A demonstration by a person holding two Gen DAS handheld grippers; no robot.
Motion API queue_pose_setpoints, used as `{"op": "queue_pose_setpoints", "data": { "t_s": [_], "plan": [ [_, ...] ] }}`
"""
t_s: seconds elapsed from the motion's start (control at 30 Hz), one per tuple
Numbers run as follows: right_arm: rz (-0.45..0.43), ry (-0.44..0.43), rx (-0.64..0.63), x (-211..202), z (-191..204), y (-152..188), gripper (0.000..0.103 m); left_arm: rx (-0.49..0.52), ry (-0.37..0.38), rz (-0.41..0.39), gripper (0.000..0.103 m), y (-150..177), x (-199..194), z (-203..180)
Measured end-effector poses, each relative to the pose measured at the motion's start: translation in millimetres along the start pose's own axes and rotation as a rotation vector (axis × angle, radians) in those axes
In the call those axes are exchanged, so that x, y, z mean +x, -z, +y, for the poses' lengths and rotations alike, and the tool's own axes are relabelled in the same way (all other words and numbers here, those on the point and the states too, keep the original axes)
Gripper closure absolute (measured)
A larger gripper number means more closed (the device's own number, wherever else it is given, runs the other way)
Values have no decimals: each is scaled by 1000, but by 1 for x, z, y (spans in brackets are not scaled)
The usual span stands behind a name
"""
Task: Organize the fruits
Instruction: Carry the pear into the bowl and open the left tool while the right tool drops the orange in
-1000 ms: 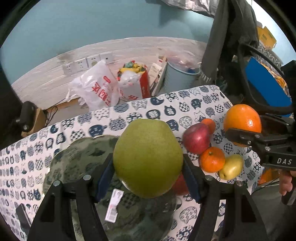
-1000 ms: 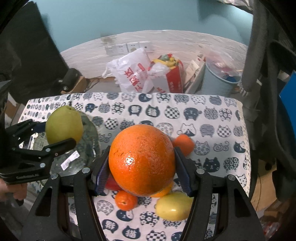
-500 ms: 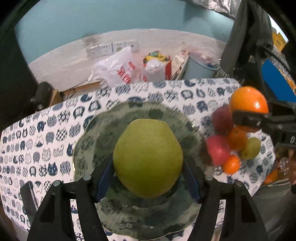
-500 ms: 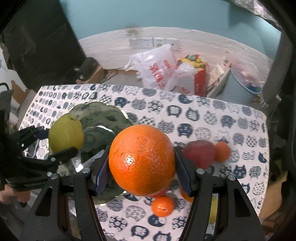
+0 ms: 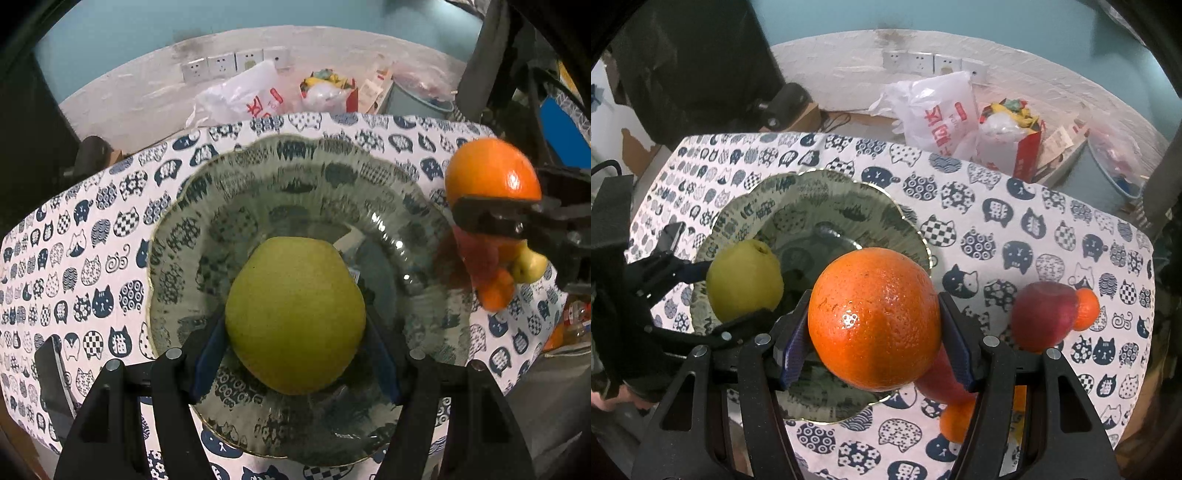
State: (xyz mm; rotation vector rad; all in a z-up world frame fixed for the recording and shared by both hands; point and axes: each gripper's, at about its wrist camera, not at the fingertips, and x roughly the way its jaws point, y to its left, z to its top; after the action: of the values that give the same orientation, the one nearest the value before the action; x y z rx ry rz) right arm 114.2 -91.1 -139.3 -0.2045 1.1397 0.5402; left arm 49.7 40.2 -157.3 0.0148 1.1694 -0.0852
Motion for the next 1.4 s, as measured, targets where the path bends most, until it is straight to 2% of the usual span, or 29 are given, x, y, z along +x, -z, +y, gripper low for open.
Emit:
{"op": "queue_pose_setpoints", "data": {
  "t_s": [0.17, 0.47, 0.97, 1.2, 1.4],
  "plan": [
    [17, 0, -9, 7, 5, 1, 39, -5, 1, 39, 32, 7, 13, 2],
    [47, -13, -20, 21, 12, -1, 39, 53, -45, 24, 31, 13, 17, -6],
    [167, -15, -70, 64, 20, 24, 39, 60, -47, 20, 31, 13, 17, -7],
    [191, -15, -50, 75, 15, 29, 39, 60, -47, 20, 31, 13, 17, -7],
    [169, -48, -43, 70, 18, 27, 36, 32, -28, 21, 31, 16, 12, -4]
  ]
}}
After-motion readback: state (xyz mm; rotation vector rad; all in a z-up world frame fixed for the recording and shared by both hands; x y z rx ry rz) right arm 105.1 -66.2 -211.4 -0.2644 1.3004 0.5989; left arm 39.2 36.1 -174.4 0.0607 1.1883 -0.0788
